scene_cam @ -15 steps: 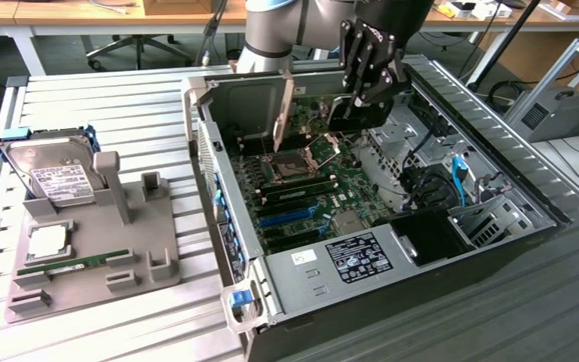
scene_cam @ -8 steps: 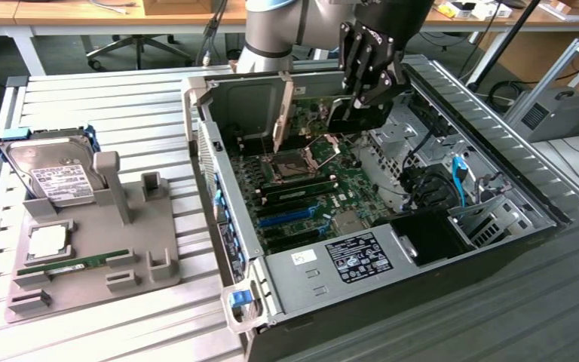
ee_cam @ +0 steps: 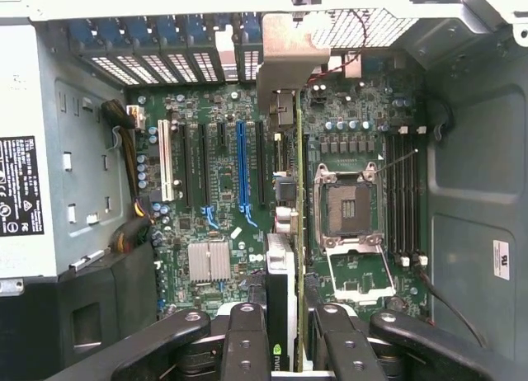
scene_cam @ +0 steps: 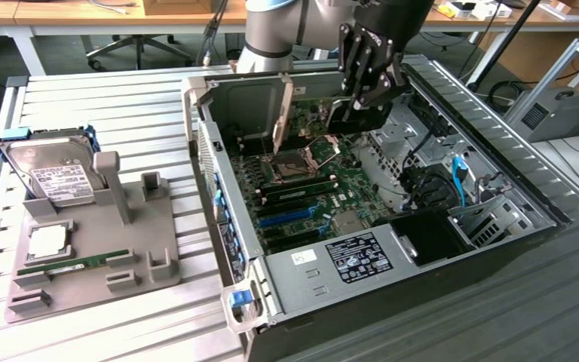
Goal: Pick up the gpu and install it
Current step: 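Insert the gpu into the slot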
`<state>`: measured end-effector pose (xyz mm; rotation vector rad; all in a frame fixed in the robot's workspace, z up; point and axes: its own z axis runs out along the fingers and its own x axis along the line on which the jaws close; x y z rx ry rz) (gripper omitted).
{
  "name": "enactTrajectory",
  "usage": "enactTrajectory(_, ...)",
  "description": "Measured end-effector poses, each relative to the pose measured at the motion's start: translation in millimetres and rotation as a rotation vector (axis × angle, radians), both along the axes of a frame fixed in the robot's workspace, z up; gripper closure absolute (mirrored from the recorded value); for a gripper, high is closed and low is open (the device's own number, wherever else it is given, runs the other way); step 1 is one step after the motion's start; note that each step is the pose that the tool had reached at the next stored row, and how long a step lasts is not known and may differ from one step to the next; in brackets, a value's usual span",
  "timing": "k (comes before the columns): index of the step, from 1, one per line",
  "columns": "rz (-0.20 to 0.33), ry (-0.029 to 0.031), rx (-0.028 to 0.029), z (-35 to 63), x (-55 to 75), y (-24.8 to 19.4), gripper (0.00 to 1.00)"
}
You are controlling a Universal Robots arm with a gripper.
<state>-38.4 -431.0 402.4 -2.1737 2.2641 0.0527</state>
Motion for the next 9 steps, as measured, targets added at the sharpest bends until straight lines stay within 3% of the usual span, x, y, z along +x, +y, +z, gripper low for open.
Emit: enactTrajectory(9,0.000,0.0000,-0.0001,-2.1,0.0,0.0,0.73)
